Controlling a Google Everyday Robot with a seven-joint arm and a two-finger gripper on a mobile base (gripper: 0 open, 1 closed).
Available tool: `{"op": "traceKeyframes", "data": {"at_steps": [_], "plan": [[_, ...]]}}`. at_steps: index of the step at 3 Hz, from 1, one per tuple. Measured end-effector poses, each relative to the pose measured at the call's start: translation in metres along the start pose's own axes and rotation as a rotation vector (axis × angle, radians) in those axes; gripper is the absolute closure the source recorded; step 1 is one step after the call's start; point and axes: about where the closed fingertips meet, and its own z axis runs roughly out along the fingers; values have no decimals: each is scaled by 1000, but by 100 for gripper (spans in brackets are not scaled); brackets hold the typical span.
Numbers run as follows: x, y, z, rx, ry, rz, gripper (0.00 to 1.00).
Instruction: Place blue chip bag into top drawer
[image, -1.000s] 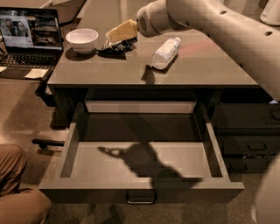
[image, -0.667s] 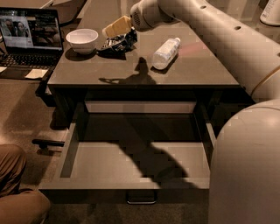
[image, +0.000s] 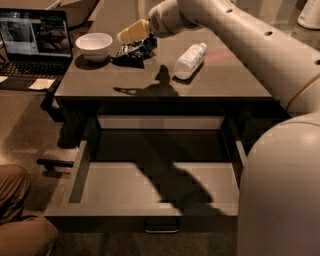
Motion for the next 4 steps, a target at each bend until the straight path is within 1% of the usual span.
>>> {"op": "traceKeyframes", "data": {"at_steps": [1, 3, 4], "plan": [[14, -18, 17, 73, 19, 57, 0], [40, -62, 47, 177, 22, 163, 0], [41, -71, 58, 187, 7, 185, 0]]}}
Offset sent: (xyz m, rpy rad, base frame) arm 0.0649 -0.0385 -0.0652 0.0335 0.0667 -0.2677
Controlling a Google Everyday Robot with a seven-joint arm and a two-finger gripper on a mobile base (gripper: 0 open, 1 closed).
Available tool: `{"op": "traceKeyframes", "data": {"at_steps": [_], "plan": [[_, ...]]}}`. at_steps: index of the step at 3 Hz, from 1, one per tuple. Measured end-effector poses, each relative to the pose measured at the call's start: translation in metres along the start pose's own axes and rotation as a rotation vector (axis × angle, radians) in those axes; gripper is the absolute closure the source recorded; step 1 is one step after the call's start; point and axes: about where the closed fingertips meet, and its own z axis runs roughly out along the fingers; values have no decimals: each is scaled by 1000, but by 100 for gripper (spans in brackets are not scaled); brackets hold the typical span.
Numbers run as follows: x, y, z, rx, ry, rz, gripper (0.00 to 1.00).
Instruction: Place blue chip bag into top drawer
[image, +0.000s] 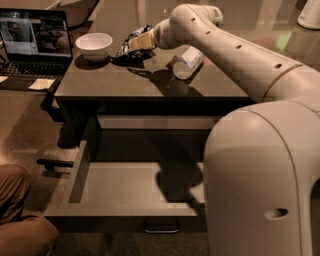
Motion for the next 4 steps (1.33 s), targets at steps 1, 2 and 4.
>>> {"op": "traceKeyframes", "data": {"at_steps": [1, 2, 4], "plan": [[-10, 0, 7, -14, -25, 5, 0], [-18, 4, 13, -34, -27, 13, 0], [-26, 17, 32, -79, 23, 61, 0]]}}
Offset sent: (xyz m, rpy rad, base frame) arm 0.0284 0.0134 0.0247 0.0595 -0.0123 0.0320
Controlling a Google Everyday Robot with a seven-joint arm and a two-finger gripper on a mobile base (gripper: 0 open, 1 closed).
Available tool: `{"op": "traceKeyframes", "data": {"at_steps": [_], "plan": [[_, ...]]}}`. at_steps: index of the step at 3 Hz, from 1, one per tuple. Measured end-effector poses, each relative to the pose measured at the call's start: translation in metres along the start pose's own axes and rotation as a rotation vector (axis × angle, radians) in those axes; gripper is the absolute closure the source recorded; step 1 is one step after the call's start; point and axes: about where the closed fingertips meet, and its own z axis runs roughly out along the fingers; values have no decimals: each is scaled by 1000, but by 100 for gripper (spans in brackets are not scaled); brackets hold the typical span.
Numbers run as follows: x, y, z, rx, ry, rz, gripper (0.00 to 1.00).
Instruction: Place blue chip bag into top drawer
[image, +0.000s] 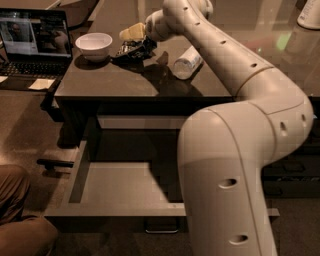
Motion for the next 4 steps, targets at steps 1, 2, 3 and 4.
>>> {"op": "traceKeyframes", "data": {"at_steps": [1, 2, 3, 4], "plan": [[-1, 7, 11, -1, 38, 32, 0], [0, 12, 20, 8, 71, 47, 0], [4, 9, 29, 40, 102, 67, 0], [8, 3, 38, 77, 124, 85, 0]]}}
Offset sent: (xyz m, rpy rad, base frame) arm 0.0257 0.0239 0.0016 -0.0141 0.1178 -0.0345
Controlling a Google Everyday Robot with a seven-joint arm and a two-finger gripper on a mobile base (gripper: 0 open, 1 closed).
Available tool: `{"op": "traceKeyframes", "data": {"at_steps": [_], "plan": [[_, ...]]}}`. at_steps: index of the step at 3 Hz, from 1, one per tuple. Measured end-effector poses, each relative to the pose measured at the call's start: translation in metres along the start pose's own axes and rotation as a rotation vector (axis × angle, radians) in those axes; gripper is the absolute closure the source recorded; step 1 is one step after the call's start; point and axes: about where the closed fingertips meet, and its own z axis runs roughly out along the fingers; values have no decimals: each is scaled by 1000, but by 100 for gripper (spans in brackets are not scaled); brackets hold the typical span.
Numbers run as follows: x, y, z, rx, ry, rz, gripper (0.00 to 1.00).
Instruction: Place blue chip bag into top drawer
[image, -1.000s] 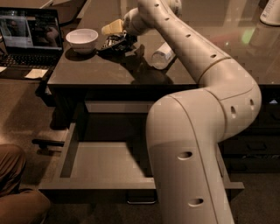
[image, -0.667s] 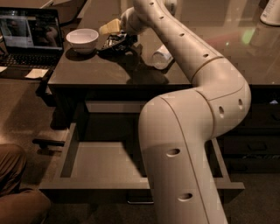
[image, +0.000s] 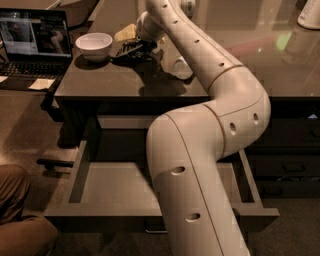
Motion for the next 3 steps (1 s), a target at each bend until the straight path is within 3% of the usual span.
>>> {"op": "traceKeyframes", "data": {"at_steps": [1, 3], "plan": [[4, -4, 9, 23, 19, 16, 0], [18, -11, 25, 70, 70, 26, 42]]}}
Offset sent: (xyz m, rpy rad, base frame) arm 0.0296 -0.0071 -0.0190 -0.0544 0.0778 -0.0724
